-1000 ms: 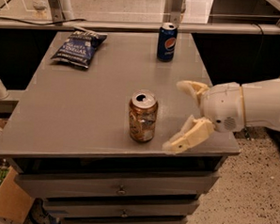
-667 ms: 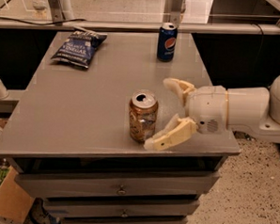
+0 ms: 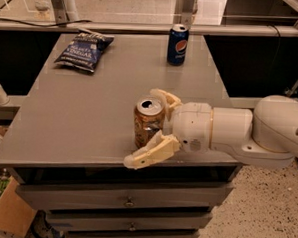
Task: Move orange can near blue chip bag
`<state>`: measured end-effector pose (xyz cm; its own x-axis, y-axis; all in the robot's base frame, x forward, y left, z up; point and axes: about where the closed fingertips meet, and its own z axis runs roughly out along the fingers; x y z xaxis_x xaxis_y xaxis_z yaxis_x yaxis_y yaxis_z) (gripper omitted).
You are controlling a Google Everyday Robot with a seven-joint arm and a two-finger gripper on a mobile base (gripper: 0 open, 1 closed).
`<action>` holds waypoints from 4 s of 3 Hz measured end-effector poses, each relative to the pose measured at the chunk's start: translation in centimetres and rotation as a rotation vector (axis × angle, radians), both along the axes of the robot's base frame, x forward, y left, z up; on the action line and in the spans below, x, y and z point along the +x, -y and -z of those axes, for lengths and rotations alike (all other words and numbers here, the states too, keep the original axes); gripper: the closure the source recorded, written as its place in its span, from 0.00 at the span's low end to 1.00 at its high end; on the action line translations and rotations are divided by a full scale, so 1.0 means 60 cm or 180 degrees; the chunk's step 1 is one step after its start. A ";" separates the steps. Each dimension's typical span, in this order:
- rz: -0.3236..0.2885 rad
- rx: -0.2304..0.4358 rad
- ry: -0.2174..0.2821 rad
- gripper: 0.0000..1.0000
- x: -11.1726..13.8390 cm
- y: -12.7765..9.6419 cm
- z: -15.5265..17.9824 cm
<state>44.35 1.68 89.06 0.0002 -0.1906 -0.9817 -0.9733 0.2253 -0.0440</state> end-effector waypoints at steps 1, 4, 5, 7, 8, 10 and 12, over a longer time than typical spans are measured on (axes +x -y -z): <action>-0.0028 0.0010 0.0022 0.16 -0.009 -0.020 0.012; -0.0016 -0.0058 0.0060 0.86 -0.015 -0.027 0.012; -0.0021 -0.0061 0.0055 1.00 -0.021 -0.028 0.011; 0.0413 0.0065 0.0454 1.00 0.037 0.000 -0.070; 0.0608 -0.0054 0.0600 1.00 0.150 0.015 -0.118; 0.0413 -0.0033 0.0658 1.00 0.170 -0.049 -0.139; 0.0525 -0.0046 0.0382 1.00 0.289 -0.125 -0.096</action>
Offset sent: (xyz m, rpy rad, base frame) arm -0.0110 0.0165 -0.0160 -0.0228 -0.0246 0.0057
